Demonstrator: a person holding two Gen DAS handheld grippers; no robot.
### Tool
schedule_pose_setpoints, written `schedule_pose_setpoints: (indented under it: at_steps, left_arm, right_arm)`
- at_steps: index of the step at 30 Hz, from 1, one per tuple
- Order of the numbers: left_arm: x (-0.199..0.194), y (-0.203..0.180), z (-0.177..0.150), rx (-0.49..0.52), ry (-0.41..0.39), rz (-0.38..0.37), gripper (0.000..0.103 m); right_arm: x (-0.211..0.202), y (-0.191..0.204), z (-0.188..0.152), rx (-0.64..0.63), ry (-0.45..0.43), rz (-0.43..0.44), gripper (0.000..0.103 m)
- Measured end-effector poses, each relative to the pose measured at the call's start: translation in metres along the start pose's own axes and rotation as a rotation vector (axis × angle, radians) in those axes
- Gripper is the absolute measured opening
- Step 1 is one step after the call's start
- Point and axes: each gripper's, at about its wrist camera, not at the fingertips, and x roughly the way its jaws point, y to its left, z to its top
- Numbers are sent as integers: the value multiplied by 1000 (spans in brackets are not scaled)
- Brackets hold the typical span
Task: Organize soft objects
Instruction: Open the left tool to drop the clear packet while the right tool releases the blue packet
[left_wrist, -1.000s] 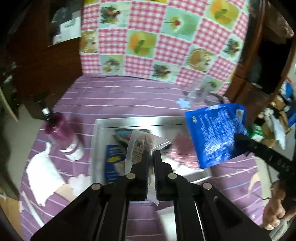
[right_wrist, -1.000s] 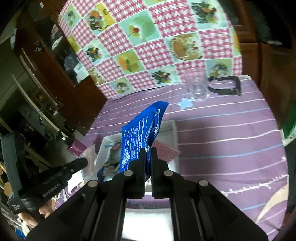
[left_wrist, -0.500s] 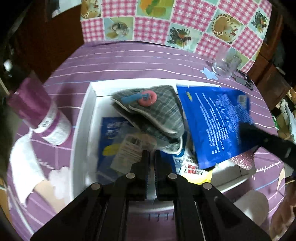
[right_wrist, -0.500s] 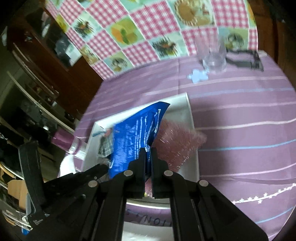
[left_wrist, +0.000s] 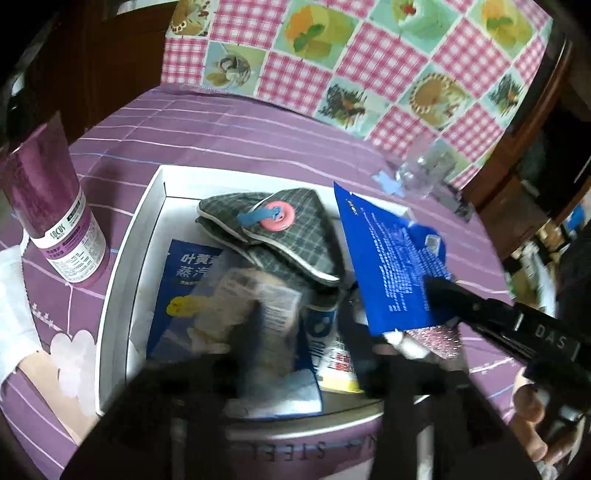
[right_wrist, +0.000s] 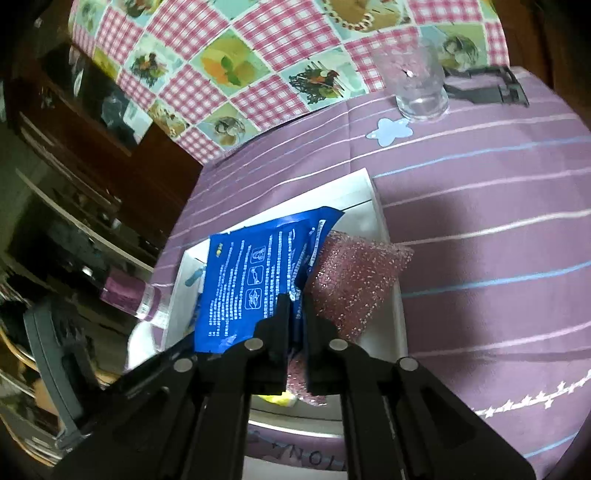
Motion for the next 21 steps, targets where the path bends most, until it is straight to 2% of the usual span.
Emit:
schedule_pose_setpoints:
  at_steps: [3,5,6,9,12,19,21]
  left_arm:
    - [-13,-1,-1,18,-57,37,70]
    - [-18,-1,-1,23,-67,40,70]
    - [-21,-1,-1,24,-74,35,72]
    - [-32,-1,-1,27,-108,32,78]
    - [-50,-4,-5,38,-179,38,81]
    - [-88,-12,-12,9,-290,11,87]
    - [-95,-13,-12,12,-305,34,98]
  right_arm:
    - [-13,7,2,-16,-10,-34,25]
    - [-25,15,4,-61,-41,-92,47]
    - [-31,17,4,-67,-60,-105,49]
    - [-43,20,7,-65,-55,-92,52]
    - [-52,24,7,-86,-38,-73,53]
    - [-73,42,1,-172,-72,-122,54]
    - [-80,48,-2,-194,-85,-123,54]
